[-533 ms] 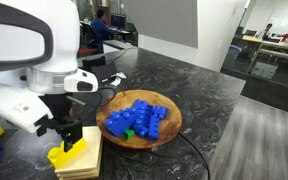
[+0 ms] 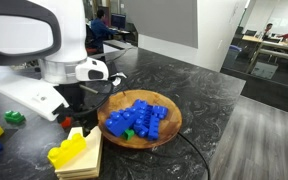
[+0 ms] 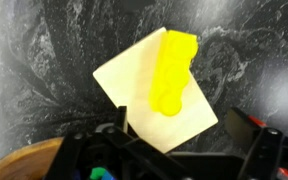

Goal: Remove the stacked blue blocks from the wooden bowl

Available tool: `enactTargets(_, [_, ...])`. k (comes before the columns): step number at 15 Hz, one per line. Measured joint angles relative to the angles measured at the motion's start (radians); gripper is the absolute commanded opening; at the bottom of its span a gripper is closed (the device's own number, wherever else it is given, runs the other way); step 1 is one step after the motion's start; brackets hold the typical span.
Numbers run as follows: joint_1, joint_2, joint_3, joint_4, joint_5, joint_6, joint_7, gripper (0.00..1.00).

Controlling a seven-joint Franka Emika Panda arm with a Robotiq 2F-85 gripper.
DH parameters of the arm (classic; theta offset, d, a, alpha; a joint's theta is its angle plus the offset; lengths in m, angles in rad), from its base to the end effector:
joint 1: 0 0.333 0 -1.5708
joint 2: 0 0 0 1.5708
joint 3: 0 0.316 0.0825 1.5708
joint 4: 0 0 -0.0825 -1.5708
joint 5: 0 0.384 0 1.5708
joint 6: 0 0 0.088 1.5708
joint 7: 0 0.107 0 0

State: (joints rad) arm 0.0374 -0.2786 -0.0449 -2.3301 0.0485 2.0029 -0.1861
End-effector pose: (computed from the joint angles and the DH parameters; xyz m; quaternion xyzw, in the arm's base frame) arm 0.4538 -0.0011 0.4439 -0.9961 -0.0795 0.0217 0.0302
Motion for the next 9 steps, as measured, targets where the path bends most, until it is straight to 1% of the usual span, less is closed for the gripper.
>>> enactTargets(2, [-0.011, 0.052, -0.004, 0.052, -0.002, 0.047, 0.006, 1.0])
enactTargets(5, [-0.029, 0.17, -0.007, 0.162, -0.018, 0.089, 0.031, 1.0])
enactTargets(9, [-0.049, 0.314, -0.008, 0.311, -0.058, 0.109, 0.125, 1.0])
